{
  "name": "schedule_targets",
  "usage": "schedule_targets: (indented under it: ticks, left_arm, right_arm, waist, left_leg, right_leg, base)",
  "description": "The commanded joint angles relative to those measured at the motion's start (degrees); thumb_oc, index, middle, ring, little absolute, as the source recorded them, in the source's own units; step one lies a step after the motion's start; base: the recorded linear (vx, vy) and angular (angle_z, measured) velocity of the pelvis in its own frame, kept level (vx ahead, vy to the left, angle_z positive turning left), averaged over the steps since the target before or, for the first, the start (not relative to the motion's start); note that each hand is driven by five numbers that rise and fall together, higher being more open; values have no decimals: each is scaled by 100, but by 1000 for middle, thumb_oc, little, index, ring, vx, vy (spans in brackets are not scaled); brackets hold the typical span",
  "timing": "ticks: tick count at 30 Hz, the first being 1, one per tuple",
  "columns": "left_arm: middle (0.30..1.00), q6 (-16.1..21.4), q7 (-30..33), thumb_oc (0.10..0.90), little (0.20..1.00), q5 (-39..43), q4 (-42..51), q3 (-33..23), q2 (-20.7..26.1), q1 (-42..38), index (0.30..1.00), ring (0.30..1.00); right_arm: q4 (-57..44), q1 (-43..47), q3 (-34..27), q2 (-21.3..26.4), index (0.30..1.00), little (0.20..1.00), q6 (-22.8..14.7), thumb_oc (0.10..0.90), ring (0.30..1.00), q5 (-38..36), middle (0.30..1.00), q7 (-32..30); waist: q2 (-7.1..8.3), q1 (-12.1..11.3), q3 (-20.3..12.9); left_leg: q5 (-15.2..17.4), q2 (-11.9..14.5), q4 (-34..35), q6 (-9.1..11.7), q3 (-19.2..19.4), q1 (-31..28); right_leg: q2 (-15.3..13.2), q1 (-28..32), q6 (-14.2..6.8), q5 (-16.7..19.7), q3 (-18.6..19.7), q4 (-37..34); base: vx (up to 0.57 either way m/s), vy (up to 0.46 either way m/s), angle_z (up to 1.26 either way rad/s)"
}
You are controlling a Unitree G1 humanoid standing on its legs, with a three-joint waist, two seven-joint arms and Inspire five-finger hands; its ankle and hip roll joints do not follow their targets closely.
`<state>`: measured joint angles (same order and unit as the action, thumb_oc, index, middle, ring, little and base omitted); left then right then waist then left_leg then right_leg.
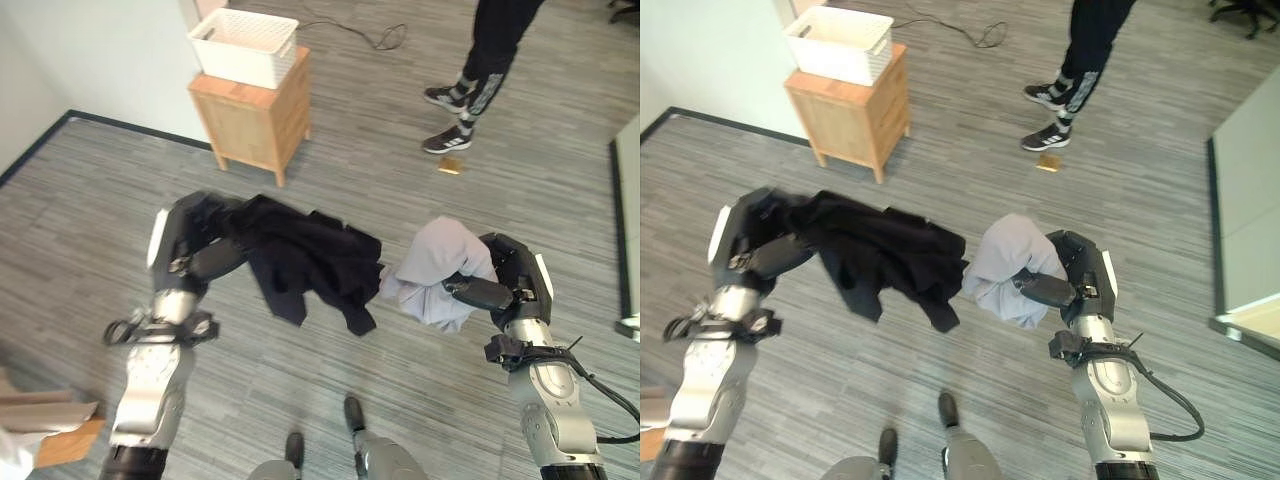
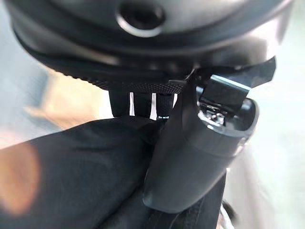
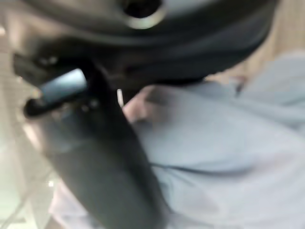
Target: Pick up bed clothes into laundry basket.
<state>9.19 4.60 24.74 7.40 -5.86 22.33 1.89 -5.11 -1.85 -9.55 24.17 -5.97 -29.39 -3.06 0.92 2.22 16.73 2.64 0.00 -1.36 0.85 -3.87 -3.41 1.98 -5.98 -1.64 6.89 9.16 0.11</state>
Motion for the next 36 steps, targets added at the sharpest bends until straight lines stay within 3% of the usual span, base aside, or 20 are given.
schedule_targets:
  ticks: [1, 3, 7, 13, 18, 28, 32, 35, 36]
  left_arm:
    - [300, 293, 84, 400, 300, -710, 152, -323, 796, -529, 300, 300]
    - [300, 297, 85, 400, 300, -709, 136, -318, 801, -548, 300, 300]
    - [300, 354, 197, 400, 300, -221, -279, 7, 944, -1192, 300, 300]
    - [300, 557, 595, 400, 300, -151, -250, 107, 1417, -2127, 300, 300]
    - [300, 636, 601, 400, 300, -89, -305, 176, 1479, -2314, 300, 300]
    - [300, 593, 597, 400, 300, 118, -375, -32, 1325, -1857, 300, 300]
    - [300, 583, 599, 400, 300, 134, -322, -136, 1164, -1586, 300, 300]
    - [300, 566, 595, 400, 300, 94, -292, -301, 1219, -1447, 300, 300]
    - [300, 569, 593, 400, 300, 96, -293, -308, 1219, -1445, 300, 300]
  right_arm:
    - [-228, -459, -456, 236, 300, 300, -387, 400, 300, 545, 300, -96]
    - [-222, -446, -457, 235, 300, 300, -386, 400, 300, 550, 300, -99]
    - [146, 509, -26, 421, 300, 300, -448, 400, 300, 232, 300, -260]
    - [-24, 1618, 304, 1023, 300, 300, -505, 400, 300, 324, 300, -455]
    - [-185, 1666, 248, 1150, 300, 300, -495, 400, 300, 451, 300, -418]
    - [-277, 1514, 373, 865, 300, 300, -420, 400, 300, 602, 300, -384]
    - [-245, 1406, 400, 675, 300, 300, -405, 400, 300, 641, 300, -353]
    - [-296, 1333, 468, 592, 300, 300, -370, 400, 300, 735, 300, -262]
    - [-299, 1335, 471, 591, 300, 300, -368, 400, 300, 737, 300, -261]
  waist:
    - [-82, 207, -629]
    - [-80, 207, -624]
    - [-95, 105, -797]
    - [-27, 17, -931]
    - [6, 49, -987]
    - [10, 46, -939]
    - [-1, 5, -809]
    - [-94, -51, -612]
    - [-80, -58, -607]
  left_leg:
    - [-62, 413, 296, 282, 1067, 5]
    - [-70, 407, 311, 279, 1065, 1]
    - [28, 301, 287, 179, 1078, -126]
    - [47, 224, 336, 145, 1203, -199]
    - [129, 165, 236, 133, 1261, -197]
    - [343, 105, -63, 37, 1345, -124]
    - [533, 79, -164, -134, 1279, -155]
    - [707, 83, -228, -327, 1333, -309]
    - [714, 66, -230, -333, 1345, -308]
  right_leg:
    - [-952, 768, -503, -1443, -2056, 603]
    - [-956, 770, -507, -1440, -2059, 594]
    - [-1074, 869, -593, -1331, -2015, 548]
    - [-1175, 951, -710, -1171, -2041, 424]
    - [-1274, 1015, -757, -1133, -2130, 449]
    - [-1358, 944, -814, -1068, -1927, 496]
    - [-1432, 640, -851, -1077, -1775, 1208]
    - [-1547, 138, -921, -820, -1910, 2655]
    - [-1567, 95, -927, -845, -1882, 2729]
  base:
    - [38, -29, 6]
    - [-2, 24, 56]
    - [-21, 83, 37]
    - [-13, 57, -12]
    - [25, 38, 6]
    - [63, 39, -3]
    - [98, 87, -9]
    - [94, 133, -35]
    - [164, 104, -65]
